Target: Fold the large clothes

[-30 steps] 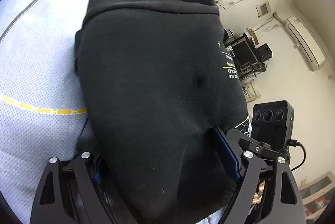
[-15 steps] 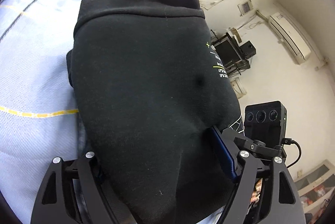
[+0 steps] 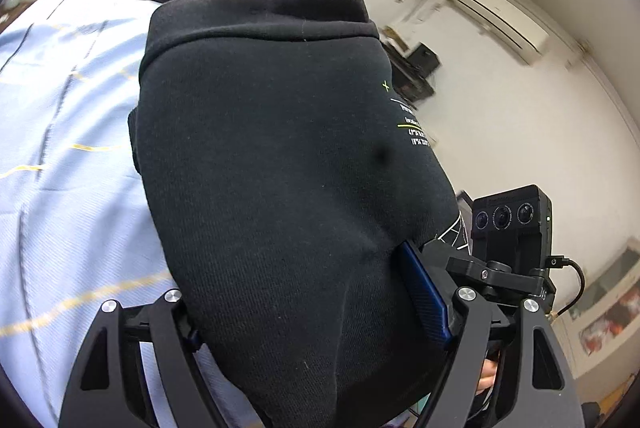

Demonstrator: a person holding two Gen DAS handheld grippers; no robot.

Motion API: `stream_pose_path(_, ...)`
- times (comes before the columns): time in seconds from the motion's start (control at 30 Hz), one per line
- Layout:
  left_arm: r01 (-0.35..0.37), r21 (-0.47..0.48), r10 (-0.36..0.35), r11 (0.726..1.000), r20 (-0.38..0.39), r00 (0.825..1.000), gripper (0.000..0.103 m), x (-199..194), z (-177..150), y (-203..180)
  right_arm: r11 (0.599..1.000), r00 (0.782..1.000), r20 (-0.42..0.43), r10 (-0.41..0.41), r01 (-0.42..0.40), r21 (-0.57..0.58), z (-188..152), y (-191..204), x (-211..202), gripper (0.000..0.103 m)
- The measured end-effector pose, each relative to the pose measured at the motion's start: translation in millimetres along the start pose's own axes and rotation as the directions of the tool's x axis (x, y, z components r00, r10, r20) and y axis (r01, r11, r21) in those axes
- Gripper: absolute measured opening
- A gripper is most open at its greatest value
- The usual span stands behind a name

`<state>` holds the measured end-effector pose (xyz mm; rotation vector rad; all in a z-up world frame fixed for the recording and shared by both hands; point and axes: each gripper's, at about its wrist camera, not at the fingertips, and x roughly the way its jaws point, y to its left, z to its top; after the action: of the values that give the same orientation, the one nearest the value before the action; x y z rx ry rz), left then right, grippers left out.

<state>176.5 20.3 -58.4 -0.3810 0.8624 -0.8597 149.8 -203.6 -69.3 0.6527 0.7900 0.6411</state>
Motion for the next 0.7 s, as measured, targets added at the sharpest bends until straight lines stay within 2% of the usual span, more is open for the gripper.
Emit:
stream_pose_path(0.17,0.036,0.033,-0.035,0.999,-0.02,0.999,0.08,16.7,-28.9,-39.9,0.998,0.997,0.05,-0.05,0.052,-0.03,-29.3,8.7,-61.8,0.07)
stream_pose_path(0.3,0.012,0.058,-0.009,0.998,-0.055,0.998,0.08,39.5,-45.8,-45.5,0.994,0.992,0.076,-0.098,0.1,-0.032,-53.8,-3.4,-88.9,0.07)
stream_pose_path(0.43,-0.076,0.071,0.082,0.995,-0.085,0.993,0.076,78.5,-40.1,-35.5,0.991,0.988,0.068,-0.136,0.137,0.004,-58.4,-32.4,-84.1,0.07)
stream_pose_path(0.53,-0.14,0.092,0.15,0.986,-0.111,0.982,0.071,107.8,-33.6,-25.0,0.98,0.978,0.055,-0.201,0.2,0.017,-48.1,-54.0,-60.9,0.07)
stream_pose_path(0.57,-0.142,0.081,0.152,0.987,-0.134,0.979,0.071,119.3,-32.3,-17.8,0.973,0.972,0.047,-0.23,0.229,0.023,-44.2,-64.1,-52.1,0.071)
stream_pose_path(0.63,-0.113,0.046,0.119,0.992,-0.156,0.98,0.073,115.9,-34.2,7.7,0.966,0.966,0.038,-0.256,0.255,0.033,-37.8,-75.3,-42.8,0.071)
stream_pose_path(0.7,-0.092,0.024,0.095,0.995,-0.174,0.98,0.073,119.3,-33.5,14.7,0.962,0.961,0.035,-0.274,0.274,0.011,-35.3,-79.4,-38.7,0.071)
